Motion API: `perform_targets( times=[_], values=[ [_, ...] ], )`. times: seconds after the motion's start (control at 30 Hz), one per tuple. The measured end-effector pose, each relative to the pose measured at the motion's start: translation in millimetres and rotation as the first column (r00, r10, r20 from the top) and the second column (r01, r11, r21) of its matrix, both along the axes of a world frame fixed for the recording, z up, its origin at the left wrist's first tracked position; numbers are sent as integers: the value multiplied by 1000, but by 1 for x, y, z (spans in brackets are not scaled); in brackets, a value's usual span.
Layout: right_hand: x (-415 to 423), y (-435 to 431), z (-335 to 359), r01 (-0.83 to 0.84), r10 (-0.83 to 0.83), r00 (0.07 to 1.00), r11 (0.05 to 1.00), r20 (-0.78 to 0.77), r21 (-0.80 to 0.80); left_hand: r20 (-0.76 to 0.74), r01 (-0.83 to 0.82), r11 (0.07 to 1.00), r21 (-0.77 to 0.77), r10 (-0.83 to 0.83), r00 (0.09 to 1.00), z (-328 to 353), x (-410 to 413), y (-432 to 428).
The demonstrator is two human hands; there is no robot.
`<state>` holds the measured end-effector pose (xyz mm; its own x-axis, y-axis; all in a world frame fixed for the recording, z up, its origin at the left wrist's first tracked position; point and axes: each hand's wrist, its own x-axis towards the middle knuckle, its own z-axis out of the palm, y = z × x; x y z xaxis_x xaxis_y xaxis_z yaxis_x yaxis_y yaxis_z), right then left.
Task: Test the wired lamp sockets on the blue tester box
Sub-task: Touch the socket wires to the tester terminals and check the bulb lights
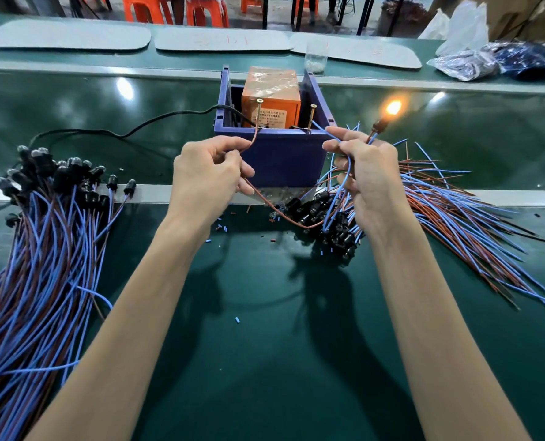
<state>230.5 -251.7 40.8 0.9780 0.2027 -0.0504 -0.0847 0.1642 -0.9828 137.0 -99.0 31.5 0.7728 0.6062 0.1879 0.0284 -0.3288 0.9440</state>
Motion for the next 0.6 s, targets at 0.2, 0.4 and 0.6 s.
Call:
perform_targets(
  times=[0.2, 0.4, 0.6],
  values=[
    [0, 0, 0, -2, 2, 1000, 1000, -1, -11, -5, 6, 1000, -2, -6, 1000, 1, -1, -1],
    [-1, -1, 0, -2, 2, 1000, 1000, -3, -27, -12, 6, 1000, -10, -7, 1000, 1, -1, -1],
    [-2, -3, 4, -89, 89, 996, 996, 2, -20, -42, 87, 992, -91, -91, 995, 8, -4, -2]
  ],
)
